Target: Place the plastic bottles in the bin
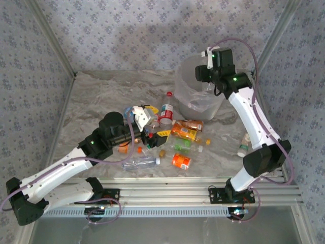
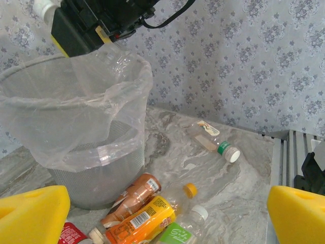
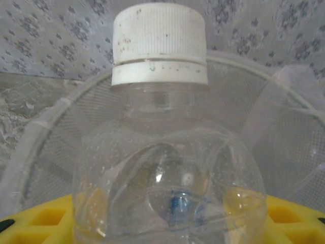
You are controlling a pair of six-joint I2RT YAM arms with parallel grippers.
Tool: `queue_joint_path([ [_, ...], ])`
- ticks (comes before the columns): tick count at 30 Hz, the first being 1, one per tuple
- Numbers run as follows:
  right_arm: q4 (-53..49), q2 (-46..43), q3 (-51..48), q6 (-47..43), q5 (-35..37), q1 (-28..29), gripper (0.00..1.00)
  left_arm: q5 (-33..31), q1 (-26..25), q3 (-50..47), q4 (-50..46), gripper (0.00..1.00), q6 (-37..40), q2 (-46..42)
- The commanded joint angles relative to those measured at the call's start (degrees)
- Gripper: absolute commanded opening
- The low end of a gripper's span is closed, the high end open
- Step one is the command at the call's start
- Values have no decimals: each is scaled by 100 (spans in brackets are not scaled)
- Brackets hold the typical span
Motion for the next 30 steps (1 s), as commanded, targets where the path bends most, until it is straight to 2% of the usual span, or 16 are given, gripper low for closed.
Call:
queue_joint_path([
  [1,-376,256,396,151,-406,-190,61,117,-40,151,-61,100,141,43],
  [9,-1128,1169,1173,202,-259,-297,62,135,-40,247,-224,100,191,194],
  [16,-1521,1747,1451,279,-117,-308,62,140,-40,292,-299,100,256,254],
  [30,-2276,2748,2096,428,-336,-372,62,223,-42,477,-608,100,375,555],
])
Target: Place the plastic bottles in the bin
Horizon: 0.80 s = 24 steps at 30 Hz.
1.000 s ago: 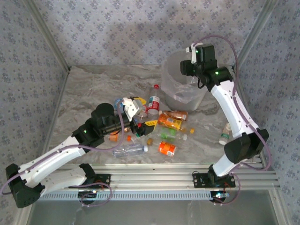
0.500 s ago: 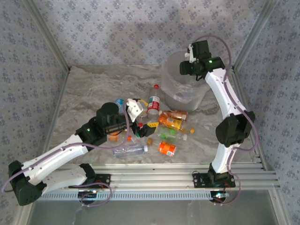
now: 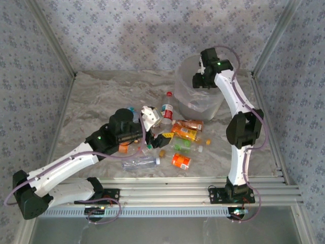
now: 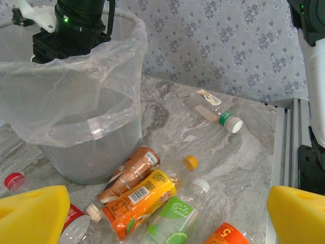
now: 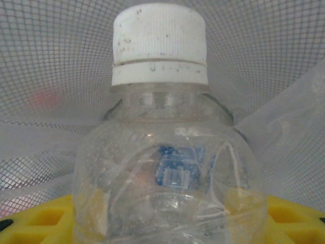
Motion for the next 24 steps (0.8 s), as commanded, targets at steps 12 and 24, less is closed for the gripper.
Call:
queue_joint_path([
  [12,-393,669,221,197,-371,-180,62,-142,-44,201,-69,100,151,66],
  [24,-383,965,192,269,-436,-163,64,-173,-46,214,-113,100,177,86],
])
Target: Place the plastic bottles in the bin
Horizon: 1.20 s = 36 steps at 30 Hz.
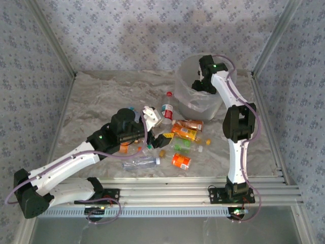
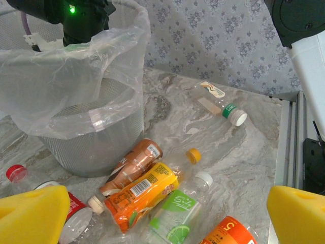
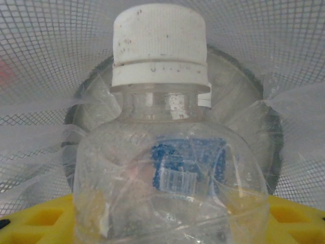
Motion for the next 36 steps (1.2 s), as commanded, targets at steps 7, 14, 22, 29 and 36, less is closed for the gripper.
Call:
queue_joint_path([
  [7,9,142,6,105,-396,34,65,-105,-42,217,-37,100,151,-8],
  [14,144,52,-69,134,-619,38,70,-109,-46,225,-46,100,153,-26],
  [22,67,9,-56,132,-618,39,79,-99,-46,226,-54,100,153,-70],
  [29,66,-138,-47,155,-609,53,79,-109,-47,226,-63,100,161,-96],
  [36,223,-628,-143,176,-862,37,78,-118,-46,225,5,100,69,-87],
])
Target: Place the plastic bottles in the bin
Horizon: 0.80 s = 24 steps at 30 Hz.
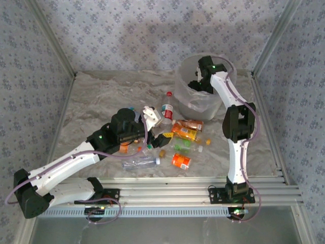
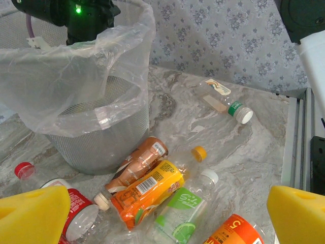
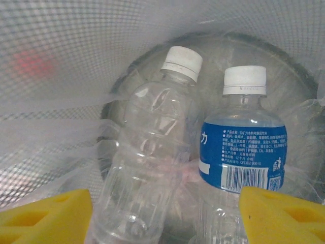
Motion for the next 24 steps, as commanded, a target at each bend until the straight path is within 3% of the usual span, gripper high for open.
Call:
queue_joint_path([
  [1,45,-583,1,68,-170,5,78,-4,-46,217,66,100,-25,-77],
  [12,592,-1843,-678,27,184,36,76,-315,-46,202,110,100,-123,-164],
  [24,1035,-3626,-1774,-82,703,330,73,-46,-49,219,-28,99,124,-191],
])
